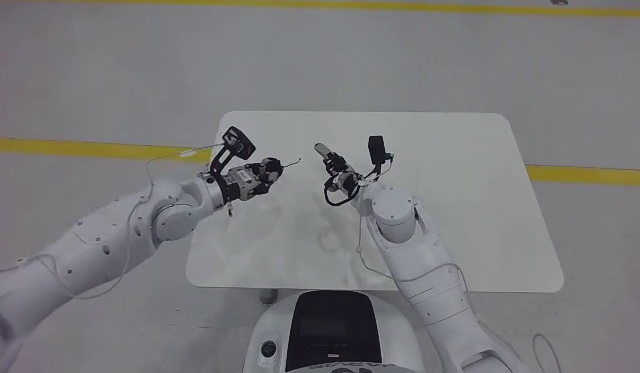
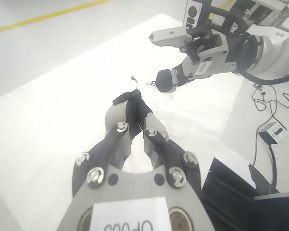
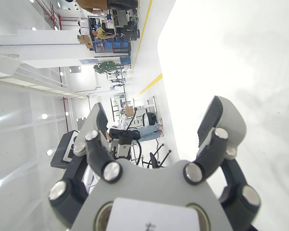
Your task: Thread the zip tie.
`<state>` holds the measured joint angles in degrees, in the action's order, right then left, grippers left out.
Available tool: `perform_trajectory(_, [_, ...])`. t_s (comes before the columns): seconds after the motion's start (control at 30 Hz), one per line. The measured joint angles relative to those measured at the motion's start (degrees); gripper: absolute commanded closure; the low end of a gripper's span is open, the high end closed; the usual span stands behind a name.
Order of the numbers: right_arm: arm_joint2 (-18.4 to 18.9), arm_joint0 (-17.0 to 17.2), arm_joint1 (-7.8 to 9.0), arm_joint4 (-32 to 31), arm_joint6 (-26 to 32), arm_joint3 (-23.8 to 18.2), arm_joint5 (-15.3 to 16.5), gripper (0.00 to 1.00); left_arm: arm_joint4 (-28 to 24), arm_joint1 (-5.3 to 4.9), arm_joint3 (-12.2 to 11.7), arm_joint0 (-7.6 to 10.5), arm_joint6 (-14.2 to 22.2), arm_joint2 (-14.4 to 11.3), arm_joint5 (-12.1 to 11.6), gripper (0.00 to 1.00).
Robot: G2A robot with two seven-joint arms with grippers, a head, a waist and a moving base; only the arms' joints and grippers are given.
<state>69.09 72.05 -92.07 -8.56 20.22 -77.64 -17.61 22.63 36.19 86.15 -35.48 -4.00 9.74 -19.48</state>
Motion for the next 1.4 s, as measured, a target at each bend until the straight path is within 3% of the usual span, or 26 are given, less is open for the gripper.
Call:
perform_trajectory(0.27, [0.0, 0.0, 0.00, 0.0, 0.0, 0.0, 0.0, 0.00, 0.1, 0.02, -0.1, -0.06, 0.0, 0.0, 0.1, 1.00])
perform_trajectory(0.33, [0.0, 0.0, 0.00, 0.0, 0.0, 0.0, 0.0, 0.00, 0.1, 0.11, -0.7, -0.78, 0.1, 0.3, 0.4, 1.00])
perform_trajectory(0.43, [0.0, 0.0, 0.00, 0.0, 0.0, 0.0, 0.0, 0.00, -1.4, 0.20, -3.2, -1.52, 1.6, 0.9, 0.0, 1.00])
perform_trajectory(0.57, [0.0, 0.0, 0.00, 0.0, 0.0, 0.0, 0.0, 0.00, -3.4, 0.30, -4.3, -1.63, 5.5, 1.1, 0.0, 1.00])
perform_trajectory(0.83, [0.0, 0.0, 0.00, 0.0, 0.0, 0.0, 0.0, 0.00, -7.0, -0.58, -4.3, -0.10, 14.2, 0.1, 0.0, 1.00])
perform_trajectory(1.4, [0.0, 0.0, 0.00, 0.0, 0.0, 0.0, 0.0, 0.00, -15.1, -3.01, -0.3, -0.71, 22.2, 0.0, 0.0, 1.00])
